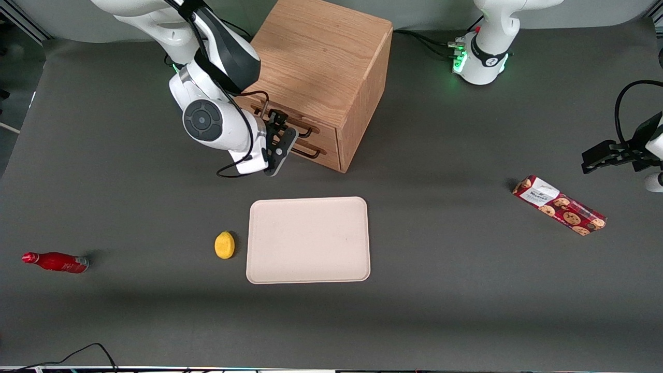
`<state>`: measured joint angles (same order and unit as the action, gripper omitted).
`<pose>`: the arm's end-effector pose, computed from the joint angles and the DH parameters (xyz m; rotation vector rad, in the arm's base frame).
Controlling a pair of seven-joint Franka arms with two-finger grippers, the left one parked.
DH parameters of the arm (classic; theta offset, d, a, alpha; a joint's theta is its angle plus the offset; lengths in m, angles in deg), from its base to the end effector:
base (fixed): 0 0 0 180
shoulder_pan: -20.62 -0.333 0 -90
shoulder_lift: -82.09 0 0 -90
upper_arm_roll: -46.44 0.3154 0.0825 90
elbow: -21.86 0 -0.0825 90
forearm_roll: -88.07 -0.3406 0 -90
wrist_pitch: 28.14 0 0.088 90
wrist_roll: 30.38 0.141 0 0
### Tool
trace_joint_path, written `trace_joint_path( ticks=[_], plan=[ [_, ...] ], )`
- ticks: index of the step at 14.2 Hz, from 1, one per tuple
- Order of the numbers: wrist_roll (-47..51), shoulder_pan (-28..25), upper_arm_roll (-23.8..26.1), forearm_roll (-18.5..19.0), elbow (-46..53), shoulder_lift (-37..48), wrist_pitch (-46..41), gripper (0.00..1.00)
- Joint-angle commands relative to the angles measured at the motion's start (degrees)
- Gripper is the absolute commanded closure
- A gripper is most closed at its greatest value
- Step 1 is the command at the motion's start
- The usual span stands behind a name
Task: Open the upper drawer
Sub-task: 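Lower the right gripper and hook the upper drawer's black handle, then pull the upper drawer outward by its handle with the right gripper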
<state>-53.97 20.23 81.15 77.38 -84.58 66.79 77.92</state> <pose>0.4408 0.3161 0.3761 -2.5046 -1.2914 0.3731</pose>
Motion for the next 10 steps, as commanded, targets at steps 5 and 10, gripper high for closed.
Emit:
trace_joint_path(
  ticks=[5, 10],
  plan=[
    [1.0, 0.5, -0.1, 2.7, 1.1, -2.8, 4.1, 0.0],
    [0.7, 0.6, -0.9, 5.6, 2.5, -3.9, 4.0, 0.0]
  ],
)
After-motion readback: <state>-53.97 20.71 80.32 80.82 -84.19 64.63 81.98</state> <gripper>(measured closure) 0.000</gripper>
